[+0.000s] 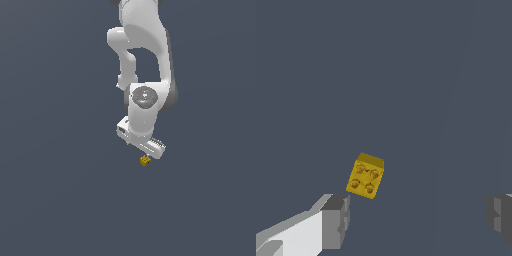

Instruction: Pick up the object and move it to a goal position.

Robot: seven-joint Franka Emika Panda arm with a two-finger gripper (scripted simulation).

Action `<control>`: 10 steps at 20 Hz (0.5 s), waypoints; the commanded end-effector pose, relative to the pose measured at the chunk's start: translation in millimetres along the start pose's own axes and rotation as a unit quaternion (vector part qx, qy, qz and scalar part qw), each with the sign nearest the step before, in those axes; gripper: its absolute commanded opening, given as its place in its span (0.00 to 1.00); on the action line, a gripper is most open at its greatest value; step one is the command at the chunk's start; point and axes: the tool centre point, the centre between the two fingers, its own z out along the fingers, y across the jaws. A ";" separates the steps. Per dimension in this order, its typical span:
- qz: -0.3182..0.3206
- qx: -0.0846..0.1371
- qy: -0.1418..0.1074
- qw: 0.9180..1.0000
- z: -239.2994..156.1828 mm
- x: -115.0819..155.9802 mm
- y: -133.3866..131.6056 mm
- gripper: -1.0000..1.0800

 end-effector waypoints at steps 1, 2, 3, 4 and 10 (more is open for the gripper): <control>0.031 0.001 0.001 1.000 5.8 -0.8 -6.2 0.96; 0.043 0.001 0.001 0.999 8.1 -1.2 -8.6 0.96; 0.055 0.002 0.002 0.998 10.4 -1.6 -11.0 0.96; 0.067 0.002 0.002 0.998 12.7 -2.0 -13.4 0.96; 0.126 0.004 0.004 0.992 24.2 -4.2 -25.0 0.96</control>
